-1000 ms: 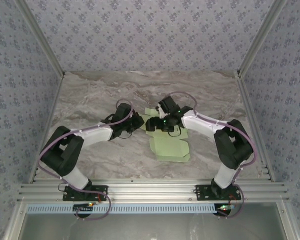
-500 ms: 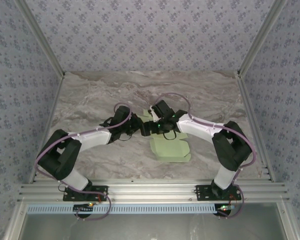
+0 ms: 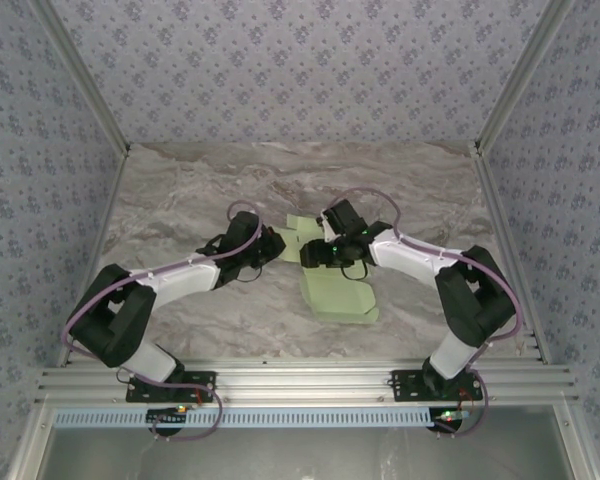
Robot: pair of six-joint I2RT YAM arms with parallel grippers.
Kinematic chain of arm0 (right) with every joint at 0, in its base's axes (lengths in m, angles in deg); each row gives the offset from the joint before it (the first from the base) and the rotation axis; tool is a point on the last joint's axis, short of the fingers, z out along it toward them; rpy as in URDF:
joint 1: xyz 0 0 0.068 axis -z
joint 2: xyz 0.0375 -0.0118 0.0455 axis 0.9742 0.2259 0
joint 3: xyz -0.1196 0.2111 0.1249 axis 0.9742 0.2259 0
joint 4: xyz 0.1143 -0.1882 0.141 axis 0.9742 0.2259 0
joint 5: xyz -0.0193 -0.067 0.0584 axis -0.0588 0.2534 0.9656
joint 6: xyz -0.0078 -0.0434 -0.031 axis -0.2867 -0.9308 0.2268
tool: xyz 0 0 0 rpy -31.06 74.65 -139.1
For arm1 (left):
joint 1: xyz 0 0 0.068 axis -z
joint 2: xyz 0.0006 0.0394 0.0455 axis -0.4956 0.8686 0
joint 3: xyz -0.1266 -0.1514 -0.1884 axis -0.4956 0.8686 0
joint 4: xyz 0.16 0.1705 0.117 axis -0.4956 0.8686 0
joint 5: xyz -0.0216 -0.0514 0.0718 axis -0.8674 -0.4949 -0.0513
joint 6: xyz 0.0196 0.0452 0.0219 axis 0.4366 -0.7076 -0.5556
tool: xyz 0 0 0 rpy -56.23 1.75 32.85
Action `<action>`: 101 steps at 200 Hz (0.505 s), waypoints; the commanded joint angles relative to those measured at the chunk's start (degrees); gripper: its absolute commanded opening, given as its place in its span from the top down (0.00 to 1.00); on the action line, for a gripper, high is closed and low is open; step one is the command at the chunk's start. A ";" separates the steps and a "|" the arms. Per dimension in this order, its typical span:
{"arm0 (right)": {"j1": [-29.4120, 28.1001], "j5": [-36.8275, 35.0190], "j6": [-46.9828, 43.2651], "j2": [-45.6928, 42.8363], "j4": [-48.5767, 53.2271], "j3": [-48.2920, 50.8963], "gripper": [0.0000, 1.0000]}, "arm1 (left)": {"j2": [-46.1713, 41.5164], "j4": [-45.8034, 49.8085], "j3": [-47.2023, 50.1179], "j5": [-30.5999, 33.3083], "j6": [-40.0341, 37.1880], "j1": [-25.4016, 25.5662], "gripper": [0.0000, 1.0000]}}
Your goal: Fold the paper box
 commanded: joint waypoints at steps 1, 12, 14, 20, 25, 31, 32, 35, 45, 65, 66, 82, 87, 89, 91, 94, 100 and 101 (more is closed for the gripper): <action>1.43 1.04 1.86 -0.87 0.06 2.21 0.35 | -1.62 -1.75 1.07 1.65 -6.57 0.38 1.00; 2.16 1.74 2.96 -1.02 -0.78 3.14 0.35 | -1.48 -2.68 1.29 2.11 -8.67 0.60 1.00; 2.23 1.96 3.19 -1.03 -0.99 3.34 0.35 | -1.47 -2.86 1.34 2.12 -9.15 0.65 1.00; 2.62 2.55 4.15 -1.09 -1.54 3.74 0.35 | -1.36 -3.58 1.46 2.12 -10.51 0.78 1.00; 2.84 3.10 4.85 -1.11 -1.96 4.01 0.35 | -1.25 -4.03 1.60 2.20 -11.41 0.91 1.00; 3.05 3.95 5.68 -1.23 -2.38 4.13 0.35 | -1.11 -4.74 1.78 2.21 -12.39 1.08 1.00; 3.05 4.09 5.83 -1.24 -2.44 4.13 0.35 | -1.11 -4.93 1.80 2.21 -12.63 1.05 1.00; 3.18 4.50 6.21 -1.24 -2.54 4.09 0.35 | -1.06 -5.35 1.94 2.15 -13.24 1.12 1.00; 3.51 5.94 6.86 -1.30 -2.35 3.59 0.34 | -0.66 -7.24 2.48 2.29 -15.33 1.46 1.00; 4.78 7.39 9.85 -2.34 -0.27 2.11 0.32 | 0.67 -10.55 3.13 2.69 -19.73 2.14 1.00; 4.84 7.43 9.94 -2.41 -0.19 2.02 0.32 | 0.83 -10.65 3.14 2.71 -19.90 2.15 1.00; 7.34 9.66 15.18 -3.50 0.54 1.55 0.30 | 1.82 -11.87 3.01 2.27 -22.13 2.16 1.00; 8.35 10.27 17.43 -3.76 0.85 1.34 0.28 | 1.96 -12.50 3.03 1.79 -22.68 2.16 1.00; 8.75 10.48 18.40 -3.85 1.05 1.20 0.28 | 1.96 -12.86 3.05 1.60 -22.88 2.16 1.00; 8.98 10.60 19.33 -3.85 1.40 1.03 0.27 | 2.05 -13.16 3.12 1.50 -23.10 2.16 1.00; 9.62 11.01 20.61 -3.91 1.86 0.92 0.27 | 2.12 -13.61 3.21 1.20 -23.50 2.20 1.00; 10.73 12.71 23.09 -3.88 2.02 0.36 0.27 | 2.15 -14.90 3.40 0.77 -24.34 2.40 1.00; 10.84 13.08 23.51 -3.84 1.96 0.27 0.27 | 2.15 -15.15 3.45 0.70 -24.58 2.45 1.00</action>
